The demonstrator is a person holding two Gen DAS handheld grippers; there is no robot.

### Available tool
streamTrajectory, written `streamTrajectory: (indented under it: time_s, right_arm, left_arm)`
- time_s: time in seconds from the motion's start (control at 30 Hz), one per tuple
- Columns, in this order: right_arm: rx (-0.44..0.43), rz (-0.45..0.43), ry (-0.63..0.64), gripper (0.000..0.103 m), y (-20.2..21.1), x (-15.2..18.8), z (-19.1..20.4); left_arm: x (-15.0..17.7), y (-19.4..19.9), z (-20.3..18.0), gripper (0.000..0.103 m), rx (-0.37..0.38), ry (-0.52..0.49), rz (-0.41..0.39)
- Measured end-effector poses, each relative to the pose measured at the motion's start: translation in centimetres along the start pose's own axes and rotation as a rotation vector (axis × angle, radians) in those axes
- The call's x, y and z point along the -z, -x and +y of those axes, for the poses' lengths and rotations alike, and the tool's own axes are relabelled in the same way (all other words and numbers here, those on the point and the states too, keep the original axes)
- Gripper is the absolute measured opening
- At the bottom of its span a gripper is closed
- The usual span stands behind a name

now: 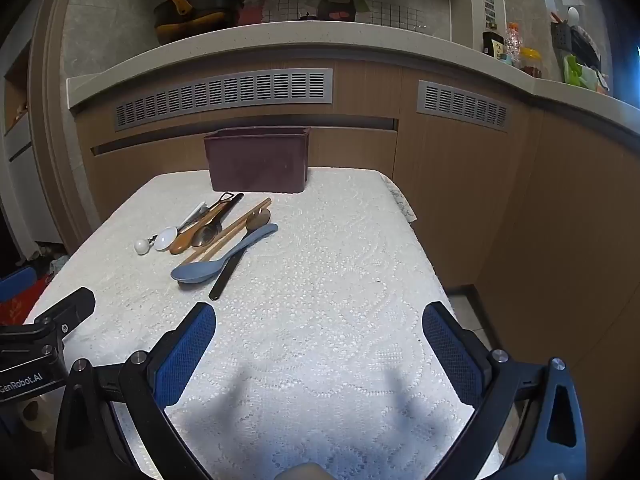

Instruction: Organize utensils

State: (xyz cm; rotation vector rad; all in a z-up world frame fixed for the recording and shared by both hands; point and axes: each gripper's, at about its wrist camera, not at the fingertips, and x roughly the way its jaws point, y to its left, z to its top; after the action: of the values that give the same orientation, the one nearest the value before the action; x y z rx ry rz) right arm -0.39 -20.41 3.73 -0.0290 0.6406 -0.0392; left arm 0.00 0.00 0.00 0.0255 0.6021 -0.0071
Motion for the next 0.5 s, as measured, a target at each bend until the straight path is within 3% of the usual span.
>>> streamTrajectory:
  time_s: [0.5]
  right_arm:
    - [-0.005,-0.005,-0.003,0.103,-0.35,0.17,0.26]
  left_arm:
    - [0.00,-0.03,-0.12,0.103,0.002,-0.004,-0.007]
